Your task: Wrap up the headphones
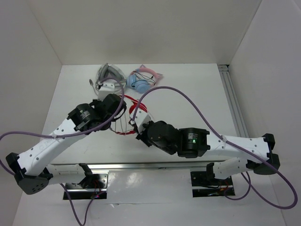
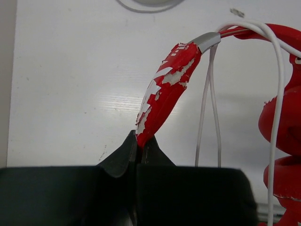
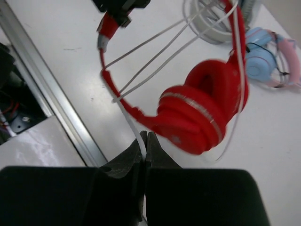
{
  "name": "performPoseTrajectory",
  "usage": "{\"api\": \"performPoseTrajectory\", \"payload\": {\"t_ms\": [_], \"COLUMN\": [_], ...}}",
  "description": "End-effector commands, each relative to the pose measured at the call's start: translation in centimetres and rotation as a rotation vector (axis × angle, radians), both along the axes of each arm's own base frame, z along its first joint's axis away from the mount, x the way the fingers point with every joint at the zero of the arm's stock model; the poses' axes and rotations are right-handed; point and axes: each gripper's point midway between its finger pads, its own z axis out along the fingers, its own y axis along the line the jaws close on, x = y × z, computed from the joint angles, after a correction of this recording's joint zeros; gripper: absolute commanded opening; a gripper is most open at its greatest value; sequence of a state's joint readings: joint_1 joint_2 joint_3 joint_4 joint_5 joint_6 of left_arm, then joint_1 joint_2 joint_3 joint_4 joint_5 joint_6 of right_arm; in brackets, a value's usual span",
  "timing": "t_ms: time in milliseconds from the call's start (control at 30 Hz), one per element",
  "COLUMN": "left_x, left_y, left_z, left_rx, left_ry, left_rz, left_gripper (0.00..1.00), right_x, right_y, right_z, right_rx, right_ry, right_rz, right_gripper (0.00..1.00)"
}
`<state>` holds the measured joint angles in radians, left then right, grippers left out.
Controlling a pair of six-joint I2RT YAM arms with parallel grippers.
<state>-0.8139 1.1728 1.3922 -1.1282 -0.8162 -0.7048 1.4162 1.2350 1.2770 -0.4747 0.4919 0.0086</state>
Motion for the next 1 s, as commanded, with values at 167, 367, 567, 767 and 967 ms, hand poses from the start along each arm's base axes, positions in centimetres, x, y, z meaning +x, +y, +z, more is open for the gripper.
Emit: {"api": "performPoseTrajectory", "payload": {"t_ms": [167, 367, 567, 767, 967], "left_x": [-2.2, -4.2, -5.0, -5.2, -5.5], "left_y": [-4.7, -5.6, -4.9, -4.3, -5.1], "left_z": [-2.0, -2.0, -2.5, -2.4, -2.5], "left_rx": [0.036, 0.006, 0.038, 0.036, 0.011], "left_ry": [0.093, 0.107, 0.130, 0.124, 0.139], "left_rz": [-0.282, -0.403, -0.435, -0.422, -0.456], "left_gripper": [0.00, 0.00, 0.00, 0.00, 0.00], "right_x": [3.7, 5.6, 6.1, 6.7, 7.8], "right_y": [-4.9, -7.6, -9.7, -10.6, -11.4], "right_z": [1.0, 1.7, 5.0, 5.2, 6.4], "right_rx": [-0.213, -0.138, 0.044, 0.017, 0.029], "right_ry": [-0.189, -0.286, -0.328, -0.352, -0.348], "right_rz": [-0.247, -0.440, -0.529, -0.568, -0.579], "right_gripper": [0.00, 0.08, 0.08, 0.09, 0.07]}}
